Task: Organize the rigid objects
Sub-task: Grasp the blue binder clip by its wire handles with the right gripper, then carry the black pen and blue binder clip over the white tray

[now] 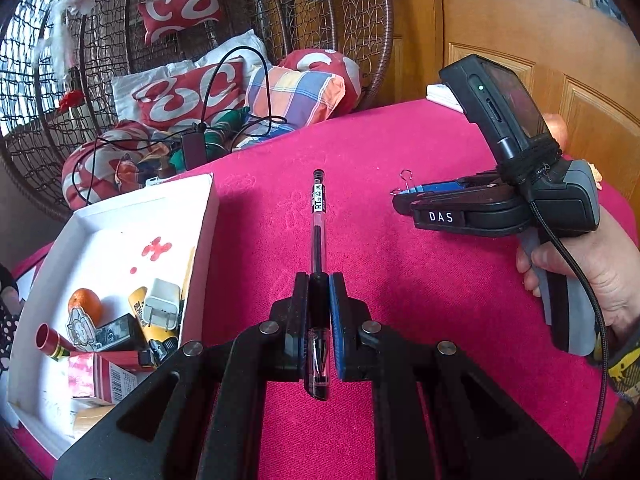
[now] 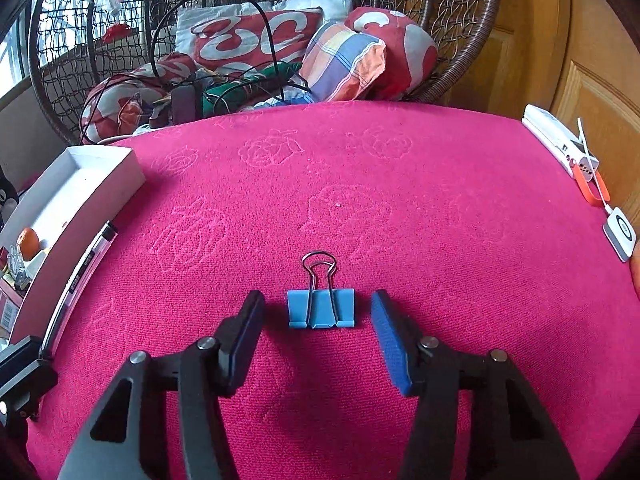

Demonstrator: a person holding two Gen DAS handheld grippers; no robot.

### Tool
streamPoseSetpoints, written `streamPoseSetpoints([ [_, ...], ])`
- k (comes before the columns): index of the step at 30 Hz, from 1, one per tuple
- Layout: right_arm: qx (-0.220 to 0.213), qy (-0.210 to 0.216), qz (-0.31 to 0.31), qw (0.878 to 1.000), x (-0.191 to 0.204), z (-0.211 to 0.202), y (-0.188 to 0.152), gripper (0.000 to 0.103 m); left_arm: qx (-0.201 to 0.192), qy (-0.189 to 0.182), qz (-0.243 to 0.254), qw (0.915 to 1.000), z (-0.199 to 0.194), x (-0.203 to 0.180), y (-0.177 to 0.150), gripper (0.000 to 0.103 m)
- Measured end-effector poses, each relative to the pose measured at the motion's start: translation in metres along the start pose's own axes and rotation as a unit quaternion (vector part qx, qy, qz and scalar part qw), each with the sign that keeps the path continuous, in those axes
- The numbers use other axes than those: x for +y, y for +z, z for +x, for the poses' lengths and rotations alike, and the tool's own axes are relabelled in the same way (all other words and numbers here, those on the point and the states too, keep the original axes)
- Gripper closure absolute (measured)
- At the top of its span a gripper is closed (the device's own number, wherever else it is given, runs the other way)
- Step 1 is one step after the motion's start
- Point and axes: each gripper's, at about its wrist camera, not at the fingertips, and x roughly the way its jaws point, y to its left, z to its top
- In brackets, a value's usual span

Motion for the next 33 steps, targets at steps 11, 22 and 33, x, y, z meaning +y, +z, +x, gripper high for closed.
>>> streamPoseSetpoints([
  [11,-0.096,0.083,0.080,0.989,-0.008,-0.074,-0.023,0.072,-0.031,-0.003,0.010,0.9994,-0.025,-0.007,0.002,0.094],
  [22,-0.114,0.109,0.080,0.984,0.008,-0.096,-0.029,0.072,-0.055,-0.012,0.002,0.9984,-0.048,-0.009,0.001,0.094],
  [33,-0.153,0.128,0.066,0.978,0.025,-0.123,-0.031,0.071,-0.089,-0.015,-0.011,0.9959,-0.076,-0.004,0.002,0.094],
])
